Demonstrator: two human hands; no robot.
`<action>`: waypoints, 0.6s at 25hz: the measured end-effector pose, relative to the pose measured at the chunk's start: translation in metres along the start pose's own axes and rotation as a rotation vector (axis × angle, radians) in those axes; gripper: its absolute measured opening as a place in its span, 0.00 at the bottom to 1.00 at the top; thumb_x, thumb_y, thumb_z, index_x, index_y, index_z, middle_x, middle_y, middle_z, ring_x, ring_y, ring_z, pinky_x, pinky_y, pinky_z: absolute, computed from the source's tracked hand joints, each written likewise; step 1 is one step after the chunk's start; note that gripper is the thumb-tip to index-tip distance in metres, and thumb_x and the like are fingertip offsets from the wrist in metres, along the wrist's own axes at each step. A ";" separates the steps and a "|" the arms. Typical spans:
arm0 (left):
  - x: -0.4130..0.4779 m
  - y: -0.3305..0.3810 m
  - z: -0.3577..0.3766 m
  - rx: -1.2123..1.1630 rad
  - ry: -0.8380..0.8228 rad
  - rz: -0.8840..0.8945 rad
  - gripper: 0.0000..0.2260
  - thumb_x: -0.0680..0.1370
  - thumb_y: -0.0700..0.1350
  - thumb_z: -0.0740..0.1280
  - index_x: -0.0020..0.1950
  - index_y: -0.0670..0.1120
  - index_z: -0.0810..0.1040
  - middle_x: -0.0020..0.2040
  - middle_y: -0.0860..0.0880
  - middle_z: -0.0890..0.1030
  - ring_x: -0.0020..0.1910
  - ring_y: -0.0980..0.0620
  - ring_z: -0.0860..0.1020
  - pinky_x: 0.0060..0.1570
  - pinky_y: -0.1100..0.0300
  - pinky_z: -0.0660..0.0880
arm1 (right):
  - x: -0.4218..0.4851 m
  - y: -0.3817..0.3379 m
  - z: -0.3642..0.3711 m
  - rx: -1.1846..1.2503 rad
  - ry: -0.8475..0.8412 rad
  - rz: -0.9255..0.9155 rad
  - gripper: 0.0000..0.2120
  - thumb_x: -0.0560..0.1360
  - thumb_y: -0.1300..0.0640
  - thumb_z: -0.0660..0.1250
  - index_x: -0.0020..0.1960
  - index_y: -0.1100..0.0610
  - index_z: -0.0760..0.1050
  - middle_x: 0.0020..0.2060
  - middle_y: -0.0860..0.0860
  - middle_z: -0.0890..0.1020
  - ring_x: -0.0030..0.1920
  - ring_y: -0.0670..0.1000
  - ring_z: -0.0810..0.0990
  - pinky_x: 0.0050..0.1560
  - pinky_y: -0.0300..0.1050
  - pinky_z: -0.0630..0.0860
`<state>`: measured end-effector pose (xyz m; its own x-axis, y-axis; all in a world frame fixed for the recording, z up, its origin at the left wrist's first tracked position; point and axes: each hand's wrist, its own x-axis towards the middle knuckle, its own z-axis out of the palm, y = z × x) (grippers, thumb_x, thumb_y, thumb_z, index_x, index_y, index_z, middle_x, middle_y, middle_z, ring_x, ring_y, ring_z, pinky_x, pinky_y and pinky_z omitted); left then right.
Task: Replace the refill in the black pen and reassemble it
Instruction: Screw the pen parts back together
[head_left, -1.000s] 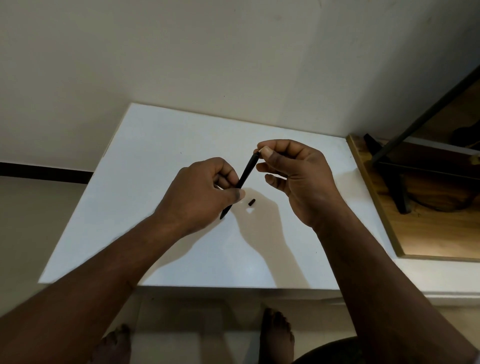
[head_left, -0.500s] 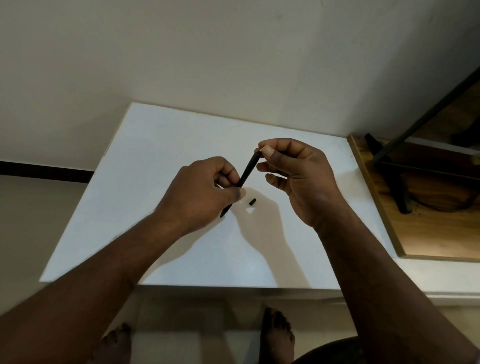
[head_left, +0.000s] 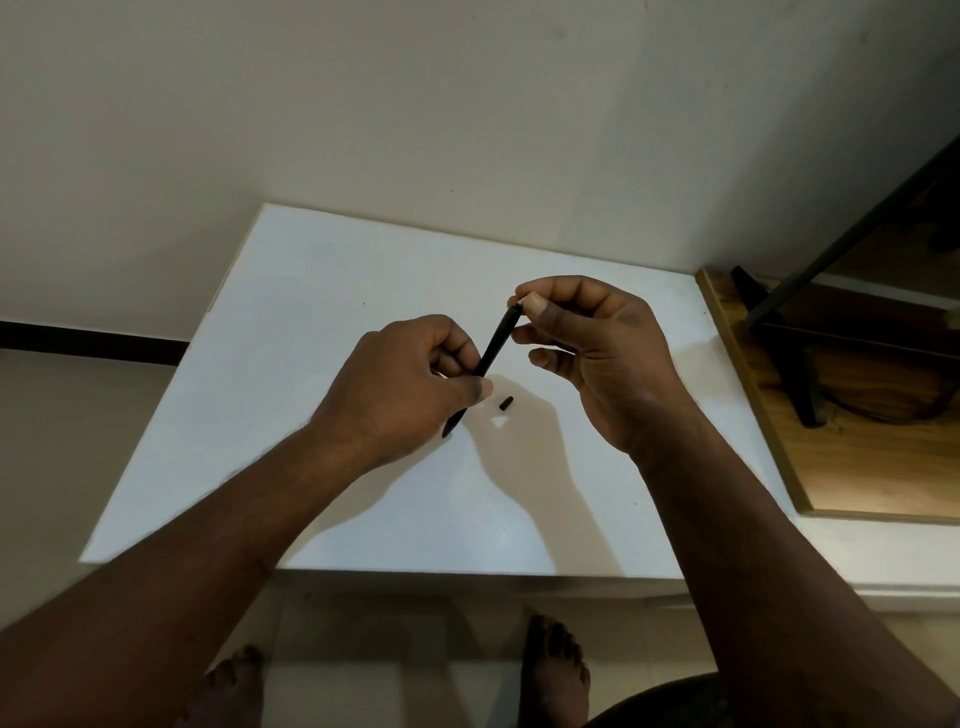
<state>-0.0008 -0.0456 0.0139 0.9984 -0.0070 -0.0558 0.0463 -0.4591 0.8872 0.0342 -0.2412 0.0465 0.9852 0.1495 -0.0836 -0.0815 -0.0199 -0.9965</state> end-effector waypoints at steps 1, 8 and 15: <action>0.000 0.000 0.000 -0.002 0.000 0.000 0.07 0.73 0.50 0.79 0.43 0.55 0.81 0.38 0.60 0.85 0.34 0.60 0.84 0.28 0.72 0.71 | 0.000 0.000 0.000 0.004 0.001 0.000 0.05 0.80 0.61 0.72 0.51 0.53 0.86 0.49 0.51 0.89 0.45 0.49 0.87 0.42 0.39 0.80; 0.000 0.001 -0.002 -0.018 0.006 0.006 0.07 0.73 0.48 0.79 0.42 0.55 0.81 0.37 0.57 0.86 0.33 0.57 0.84 0.27 0.70 0.72 | 0.000 -0.001 -0.001 -0.013 0.002 -0.029 0.05 0.81 0.64 0.71 0.50 0.57 0.84 0.46 0.53 0.89 0.44 0.51 0.87 0.43 0.41 0.81; 0.002 0.001 -0.010 -0.035 0.092 0.048 0.03 0.75 0.54 0.76 0.46 0.59 0.84 0.40 0.60 0.85 0.40 0.57 0.82 0.40 0.61 0.76 | 0.001 -0.001 -0.001 -0.056 0.062 -0.086 0.06 0.81 0.66 0.69 0.50 0.59 0.83 0.45 0.56 0.87 0.45 0.54 0.87 0.44 0.44 0.81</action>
<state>0.0012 -0.0369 0.0197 0.9982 0.0539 0.0280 -0.0022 -0.4292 0.9032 0.0351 -0.2420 0.0474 0.9957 0.0920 0.0042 0.0103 -0.0655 -0.9978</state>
